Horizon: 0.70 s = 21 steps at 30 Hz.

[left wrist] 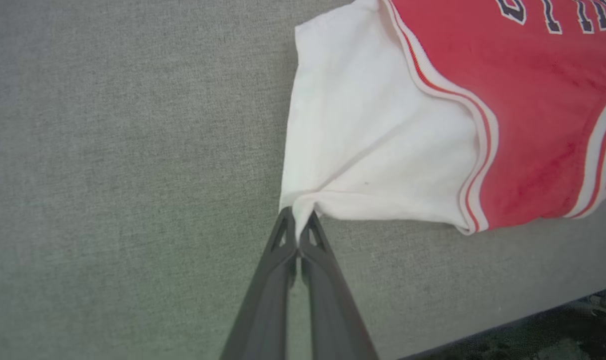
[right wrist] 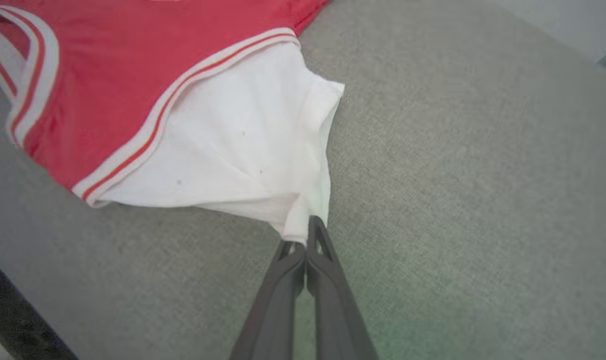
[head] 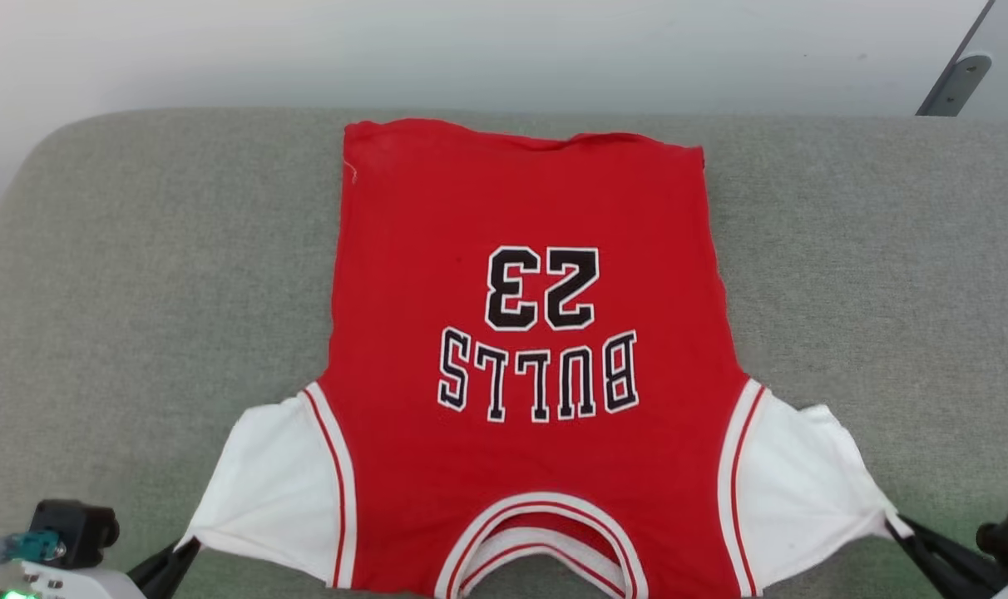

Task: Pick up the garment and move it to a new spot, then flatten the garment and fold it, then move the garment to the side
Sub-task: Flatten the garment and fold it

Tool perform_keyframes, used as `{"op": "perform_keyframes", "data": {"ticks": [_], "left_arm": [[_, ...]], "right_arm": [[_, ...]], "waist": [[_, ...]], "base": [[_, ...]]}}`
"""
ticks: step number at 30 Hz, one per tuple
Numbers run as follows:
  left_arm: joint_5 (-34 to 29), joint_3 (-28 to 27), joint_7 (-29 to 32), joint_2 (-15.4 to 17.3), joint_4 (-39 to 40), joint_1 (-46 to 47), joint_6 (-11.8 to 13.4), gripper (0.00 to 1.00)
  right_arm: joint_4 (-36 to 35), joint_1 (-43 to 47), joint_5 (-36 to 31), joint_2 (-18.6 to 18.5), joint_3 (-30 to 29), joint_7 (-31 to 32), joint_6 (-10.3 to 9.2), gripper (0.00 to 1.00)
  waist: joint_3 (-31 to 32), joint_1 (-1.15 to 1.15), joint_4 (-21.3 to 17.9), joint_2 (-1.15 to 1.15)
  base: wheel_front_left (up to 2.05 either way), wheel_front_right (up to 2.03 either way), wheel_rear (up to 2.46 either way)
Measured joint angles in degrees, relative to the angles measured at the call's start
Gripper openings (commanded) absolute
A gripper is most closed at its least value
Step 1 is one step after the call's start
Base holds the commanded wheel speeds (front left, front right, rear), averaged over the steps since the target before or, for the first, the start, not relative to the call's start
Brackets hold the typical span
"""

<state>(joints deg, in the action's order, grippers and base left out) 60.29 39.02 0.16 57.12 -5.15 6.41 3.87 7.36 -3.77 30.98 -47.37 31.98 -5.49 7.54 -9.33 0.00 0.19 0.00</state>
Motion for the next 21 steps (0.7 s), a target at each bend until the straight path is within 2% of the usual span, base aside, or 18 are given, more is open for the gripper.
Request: {"op": "perform_keyframes", "data": {"ticks": [8, 21], "left_arm": [[1.34, 0.45, 0.4, -1.11, -1.16, -1.12, 0.32, 0.0], [4.01, 0.68, 2.18, -1.24, -1.33, -3.21, 1.41, 0.0]], "right_arm": [[1.68, 1.49, 4.66, -0.11, 3.35, 2.41, 0.0, 0.0], [2.47, 0.86, 12.4, -2.61, 7.73, 8.38, 0.0, 0.0]], "waist": [[-0.44, 0.0, 0.25, 0.0], [-1.4, 0.0, 1.26, 0.0]], "base": [[0.0, 0.0, 0.0], [0.0, 0.0, 0.0]]}}
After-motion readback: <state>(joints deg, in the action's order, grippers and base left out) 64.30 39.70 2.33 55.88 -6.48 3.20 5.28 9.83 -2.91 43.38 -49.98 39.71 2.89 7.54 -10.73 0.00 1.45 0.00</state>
